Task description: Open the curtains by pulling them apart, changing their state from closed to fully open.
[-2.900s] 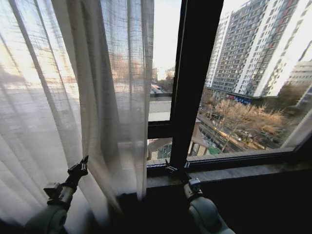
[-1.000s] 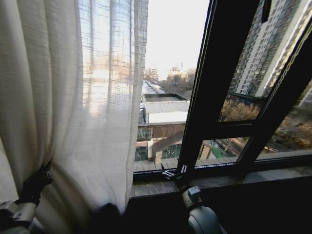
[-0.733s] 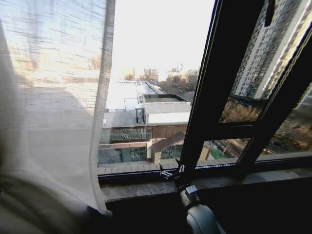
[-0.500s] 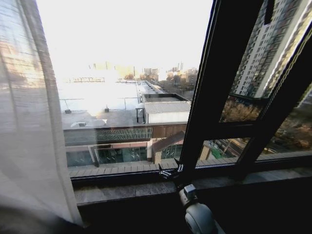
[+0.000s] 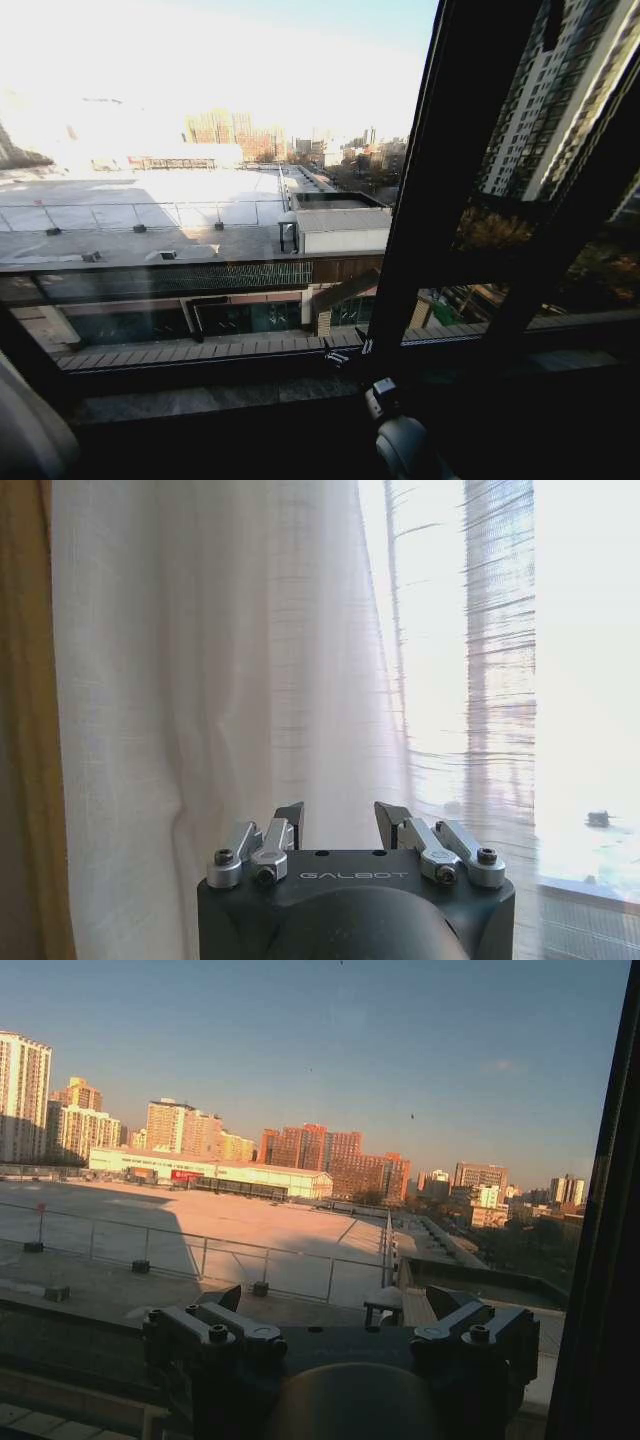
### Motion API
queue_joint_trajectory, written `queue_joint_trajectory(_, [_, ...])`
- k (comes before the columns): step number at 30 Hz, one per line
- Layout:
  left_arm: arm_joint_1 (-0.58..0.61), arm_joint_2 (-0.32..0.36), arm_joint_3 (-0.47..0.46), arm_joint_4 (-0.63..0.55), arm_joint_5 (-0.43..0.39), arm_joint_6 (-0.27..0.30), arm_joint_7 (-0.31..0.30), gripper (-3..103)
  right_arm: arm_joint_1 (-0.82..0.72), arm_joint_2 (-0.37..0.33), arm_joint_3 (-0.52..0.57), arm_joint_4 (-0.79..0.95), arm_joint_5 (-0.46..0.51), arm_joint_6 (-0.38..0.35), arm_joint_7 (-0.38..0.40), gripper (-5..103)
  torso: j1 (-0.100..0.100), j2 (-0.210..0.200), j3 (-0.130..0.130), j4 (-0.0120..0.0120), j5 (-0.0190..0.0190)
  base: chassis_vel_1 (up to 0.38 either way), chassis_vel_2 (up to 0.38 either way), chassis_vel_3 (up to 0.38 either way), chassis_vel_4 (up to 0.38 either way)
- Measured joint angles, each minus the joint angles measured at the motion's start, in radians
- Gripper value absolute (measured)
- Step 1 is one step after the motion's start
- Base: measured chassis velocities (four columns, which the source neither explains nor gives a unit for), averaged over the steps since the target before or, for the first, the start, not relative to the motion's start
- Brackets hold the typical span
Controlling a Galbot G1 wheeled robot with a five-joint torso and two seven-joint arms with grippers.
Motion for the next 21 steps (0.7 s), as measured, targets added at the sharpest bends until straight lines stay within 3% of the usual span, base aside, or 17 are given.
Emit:
queue_joint_trajectory(2, [0.012,-0.023,0.032,-0.051,0.001,0.005,0.012,41,0.0,0.001,0.0,0.0,0.0,0.0,0.0,100,0.0,0.0,0.0,-0.0001,0.0001,0.0,0.0,0.0,0.0])
queue_joint_trajectory(4, [0.042,-0.077,0.105,-0.166,0.006,0.012,0.032,57,0.0,-0.001,0.002,-0.001,0.001,0.0,0.0,100,0.0,0.0,0.0,-0.0002,0.0002,0.0,0.0,0.0,0.0])
queue_joint_trajectory(6, [0.052,-0.095,0.137,-0.204,0.011,0.012,0.042,57,0.003,-0.002,0.003,-0.003,0.003,-0.001,0.0,100,0.0,0.0,0.0,-0.0002,0.0004,0.0,0.0,0.0,0.0])
queue_joint_trajectory(9, [0.07,-0.121,0.217,-0.269,0.024,0.006,0.079,74,0.005,-0.001,0.011,-0.006,0.021,-0.003,0.0,100,0.0,0.0,0.0,-0.0001,0.0004,0.0,0.0,0.0,0.0])
queue_joint_trajectory(10, [0.07,-0.121,0.217,-0.269,0.024,0.006,0.079,74,0.005,-0.001,0.011,-0.006,0.021,-0.003,0.0,100,0.0,0.0,0.0,-0.0001,0.0004,0.0,0.0,0.0,0.0])
queue_joint_trajectory(12, [0.081,-0.128,0.272,-0.291,0.027,-0.028,0.125,84,0.004,-0.003,0.015,-0.002,0.032,-0.015,0.001,100,0.0,0.0,0.0,-0.0001,0.0003,0.0,0.0,0.0,0.0])
queue_joint_trajectory(13, [0.085,-0.129,0.291,-0.293,0.027,-0.052,0.157,84,0.004,-0.006,0.016,0.005,0.04,-0.025,0.002,100,0.0,0.0,0.0,-0.0001,0.0004,0.0,0.0,0.0,0.0])
queue_joint_trajectory(15, [0.095,-0.13,0.345,-0.288,0.029,-0.118,0.265,94,0.006,-0.026,0.024,0.034,0.084,-0.071,0.007,100,0.0,0.0,0.0,-0.0002,0.0002,0.0,0.0,0.0,0.0])
queue_joint_trajectory(21, [0.095,-0.122,0.41,-0.286,0.025,-0.133,0.312,100,0.023,-0.068,0.079,0.082,0.148,-0.149,0.029,100,0.0,0.0,0.0,-0.0001,0.0001,0.0,0.0,0.0,0.0])
